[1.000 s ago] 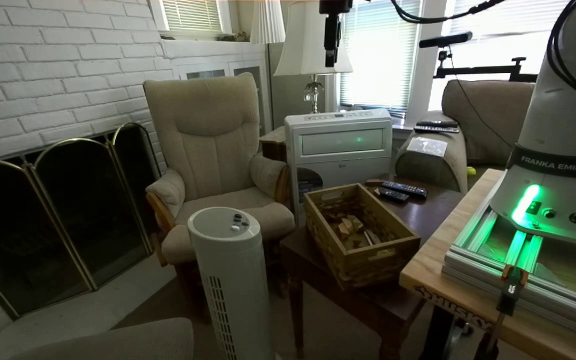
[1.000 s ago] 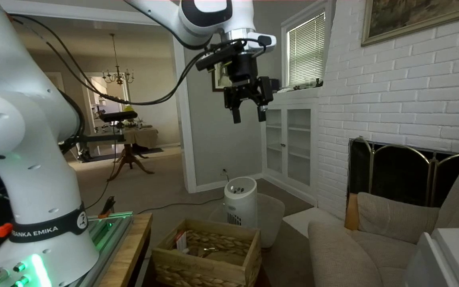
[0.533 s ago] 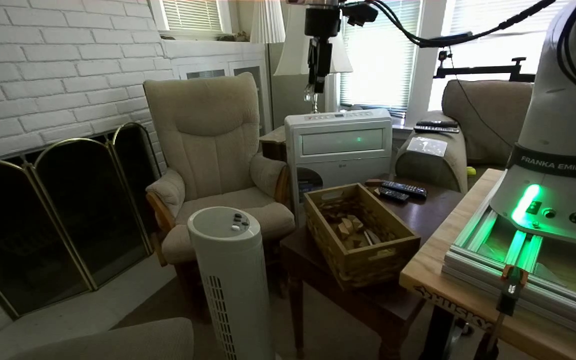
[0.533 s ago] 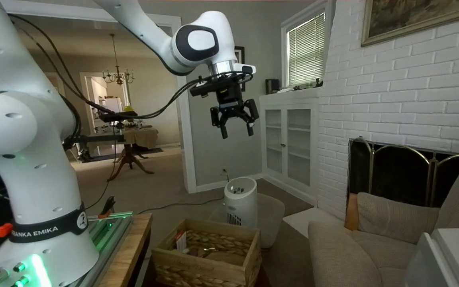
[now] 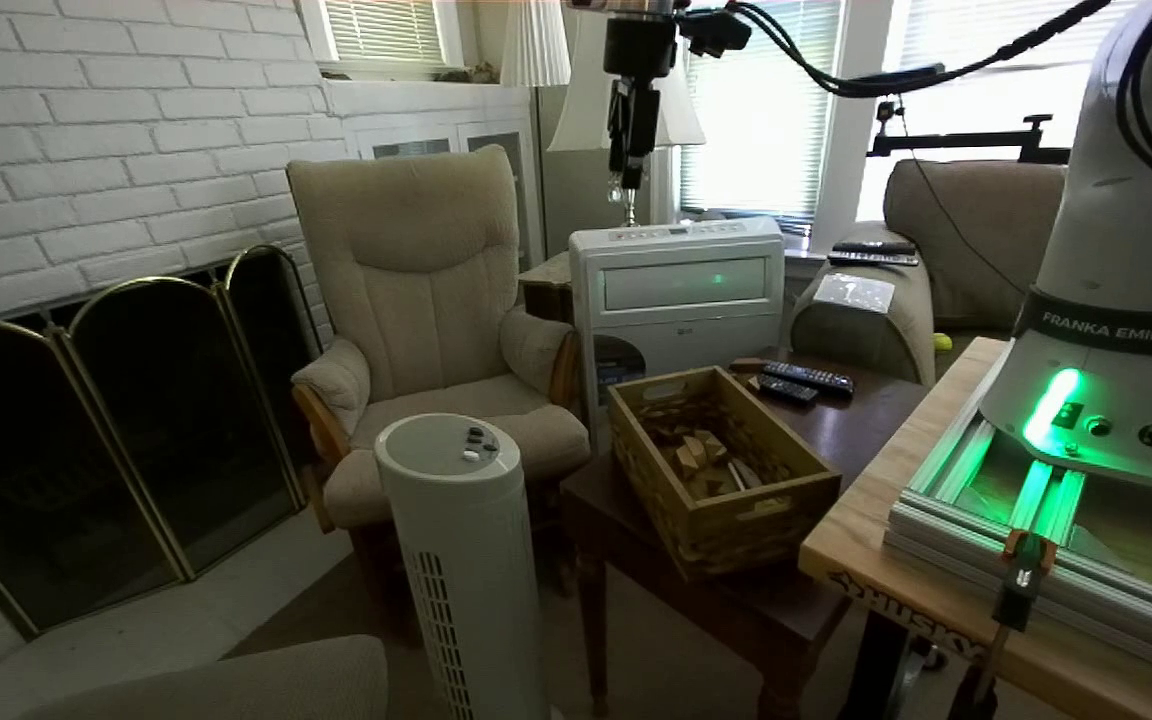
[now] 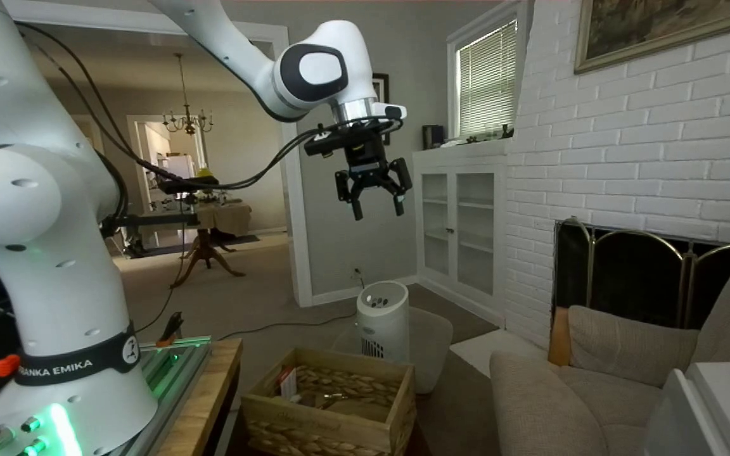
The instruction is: Press a button on the air cooler
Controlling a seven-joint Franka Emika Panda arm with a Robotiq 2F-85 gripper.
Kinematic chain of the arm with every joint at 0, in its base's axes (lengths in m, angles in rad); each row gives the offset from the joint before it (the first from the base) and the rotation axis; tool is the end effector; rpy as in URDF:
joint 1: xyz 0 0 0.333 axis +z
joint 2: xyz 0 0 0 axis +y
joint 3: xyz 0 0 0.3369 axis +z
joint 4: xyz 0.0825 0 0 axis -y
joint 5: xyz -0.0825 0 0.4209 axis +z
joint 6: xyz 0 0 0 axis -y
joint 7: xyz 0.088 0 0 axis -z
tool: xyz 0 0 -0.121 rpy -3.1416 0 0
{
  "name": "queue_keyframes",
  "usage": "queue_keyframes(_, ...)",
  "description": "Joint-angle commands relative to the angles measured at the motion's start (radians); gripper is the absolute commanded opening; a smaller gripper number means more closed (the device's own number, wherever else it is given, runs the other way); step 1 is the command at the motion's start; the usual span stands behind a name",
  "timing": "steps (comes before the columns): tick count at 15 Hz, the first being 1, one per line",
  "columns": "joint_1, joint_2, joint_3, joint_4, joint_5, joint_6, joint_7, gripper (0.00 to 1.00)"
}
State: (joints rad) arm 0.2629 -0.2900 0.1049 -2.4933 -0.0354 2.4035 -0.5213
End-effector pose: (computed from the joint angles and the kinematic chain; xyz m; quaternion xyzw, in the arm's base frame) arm 0.4495 0.1723 0.3953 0.8932 0.4378 0.0965 0.0358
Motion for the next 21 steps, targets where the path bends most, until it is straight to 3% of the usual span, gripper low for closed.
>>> queue_keyframes(1,0.078,0.101,0.008,0.012,0.102,0.135,-0.097,1.0)
queue_keyframes(6,0.14,0.273,0.078,0.05,0.216,0.273,-0.213,0.97)
queue_keyframes(7,0.135,0.297,0.095,0.057,0.226,0.291,-0.222,0.9)
queue_keyframes(8,0.129,0.326,0.113,0.063,0.254,0.316,-0.243,0.72)
queue_keyframes(14,0.067,0.464,0.239,0.124,0.469,0.388,-0.35,0.32)
queue_keyframes(18,0.025,0.523,0.282,0.127,0.426,0.436,-0.268,0.04)
queue_keyframes(21,-0.005,0.553,0.297,0.119,0.405,0.479,-0.227,0.0)
